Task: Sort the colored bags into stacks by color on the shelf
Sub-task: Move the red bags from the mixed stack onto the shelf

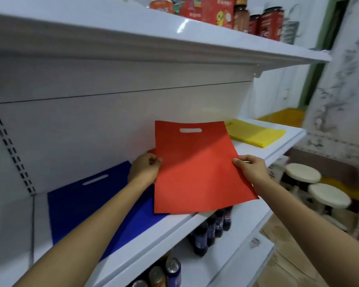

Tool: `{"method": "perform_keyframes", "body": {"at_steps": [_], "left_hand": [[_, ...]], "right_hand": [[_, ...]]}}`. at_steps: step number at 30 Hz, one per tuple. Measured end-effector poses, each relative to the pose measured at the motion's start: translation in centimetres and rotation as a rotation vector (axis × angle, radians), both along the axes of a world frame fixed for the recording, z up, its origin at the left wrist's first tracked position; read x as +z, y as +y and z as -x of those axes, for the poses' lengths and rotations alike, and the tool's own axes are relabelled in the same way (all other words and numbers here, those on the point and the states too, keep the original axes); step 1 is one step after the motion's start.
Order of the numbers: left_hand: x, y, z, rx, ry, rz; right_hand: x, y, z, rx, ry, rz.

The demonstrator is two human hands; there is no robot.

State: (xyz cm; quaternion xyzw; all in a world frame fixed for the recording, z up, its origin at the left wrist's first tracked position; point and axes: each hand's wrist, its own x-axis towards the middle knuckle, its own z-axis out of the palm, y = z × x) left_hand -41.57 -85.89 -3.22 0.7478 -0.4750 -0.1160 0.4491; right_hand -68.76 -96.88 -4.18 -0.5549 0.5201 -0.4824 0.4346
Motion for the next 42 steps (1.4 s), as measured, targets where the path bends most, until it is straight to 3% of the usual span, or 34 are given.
{"method": "perform_keyframes", "body": {"at_steps": [4,11,19,27,32,42], "left_hand": [[-0.7,-1.2,-1.6,0.089,-0.074,-0.066],[-1.3,-3.8,-1.6,0.24,-0.123,-0.164],[-2.1,-7.1,2.1,0.374,-0.108,-0.338],[-2.6,-9.5,4.3,0.42,-0.191,-0.443],[-2.7,-10.1,4.6,0.453,-0.194,-0.471],[-2.8,-11.4,4.3,0.455,-0.207,-0.552]], "right_hand": [[-0.4,-5.8,-2.6,0.154,0.092,0.021],[-0.2,-14.8,-5.5,0.427,0.448,0.227],[-2.0,-21.1,-5.9,0.525,0.608,0.303],[-1.5,-24.3,-5.1,0.585,0.709,0.314],[-1.8,-25.1,-4.6,0.642,0.633,0.243],[-1.6,-25.4,-3.6,0.703,0.693,0.284]]}}
